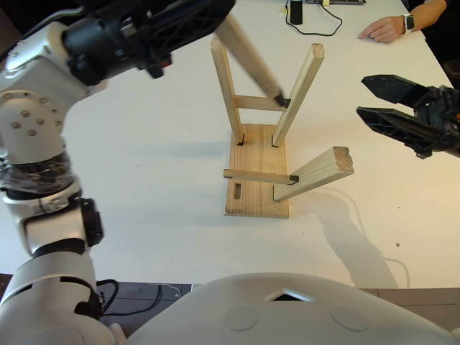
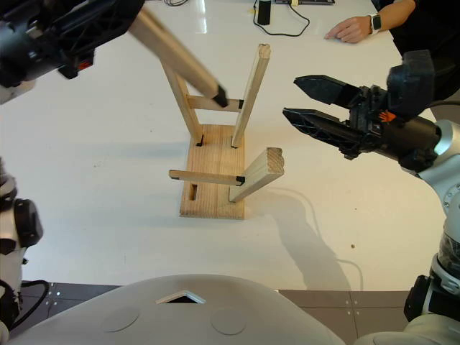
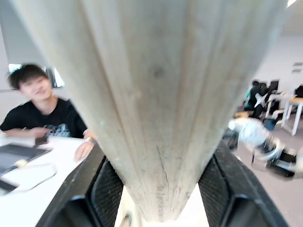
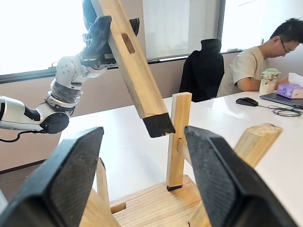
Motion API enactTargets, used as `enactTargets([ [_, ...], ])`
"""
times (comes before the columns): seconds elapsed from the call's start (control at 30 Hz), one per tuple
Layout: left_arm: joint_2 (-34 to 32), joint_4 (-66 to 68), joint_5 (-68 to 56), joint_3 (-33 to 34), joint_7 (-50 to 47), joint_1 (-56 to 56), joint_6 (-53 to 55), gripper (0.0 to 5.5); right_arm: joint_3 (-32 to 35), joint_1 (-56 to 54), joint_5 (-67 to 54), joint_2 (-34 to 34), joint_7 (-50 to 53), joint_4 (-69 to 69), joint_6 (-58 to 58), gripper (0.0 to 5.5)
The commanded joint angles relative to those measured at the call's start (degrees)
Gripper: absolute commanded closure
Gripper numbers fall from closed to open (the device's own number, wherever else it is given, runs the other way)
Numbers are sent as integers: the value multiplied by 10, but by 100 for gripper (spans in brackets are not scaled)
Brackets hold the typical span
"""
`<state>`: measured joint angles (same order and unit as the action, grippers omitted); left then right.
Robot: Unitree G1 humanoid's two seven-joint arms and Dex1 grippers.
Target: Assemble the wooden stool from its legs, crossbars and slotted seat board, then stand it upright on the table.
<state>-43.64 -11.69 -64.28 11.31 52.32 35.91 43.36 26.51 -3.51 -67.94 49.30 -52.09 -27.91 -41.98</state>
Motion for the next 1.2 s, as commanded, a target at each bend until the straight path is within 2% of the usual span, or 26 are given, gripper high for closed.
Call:
enactTargets([
  [0.03,-66,28,86,6,115,-66,-53,346,38,45,-9,-11,0,-41,9,238],
  [0.23,-47,-15,169,-5,160,-156,-145,346,59,77,-19,-14,9,-63,11,238],
  [0.53,-15,-43,217,-24,212,-269,-227,346,87,106,-31,-13,9,-56,11,238],
  [0.87,31,-114,198,-6,182,-363,-248,346,92,96,-31,18,-16,-24,-4,238],
  [1.2,56,-135,259,-39,188,-436,-329,346,71,61,-27,50,-43,8,-18,238],
])
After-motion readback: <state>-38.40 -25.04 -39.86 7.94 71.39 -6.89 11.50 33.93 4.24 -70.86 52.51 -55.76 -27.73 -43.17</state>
